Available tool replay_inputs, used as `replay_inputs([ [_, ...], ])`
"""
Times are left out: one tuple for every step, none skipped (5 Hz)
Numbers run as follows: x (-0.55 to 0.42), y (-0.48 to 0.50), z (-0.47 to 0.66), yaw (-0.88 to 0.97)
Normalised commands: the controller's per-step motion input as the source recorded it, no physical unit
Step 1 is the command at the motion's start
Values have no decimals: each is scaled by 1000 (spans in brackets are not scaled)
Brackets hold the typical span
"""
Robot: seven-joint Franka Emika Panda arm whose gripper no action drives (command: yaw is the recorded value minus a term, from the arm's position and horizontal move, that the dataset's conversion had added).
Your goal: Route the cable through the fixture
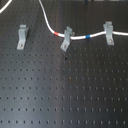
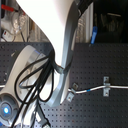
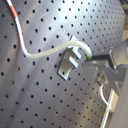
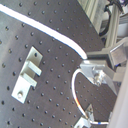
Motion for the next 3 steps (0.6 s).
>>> replay_inputs([
  [-56, 14, 1, 0],
  [-32, 21, 35, -49],
  [2, 272, 604, -520],
])
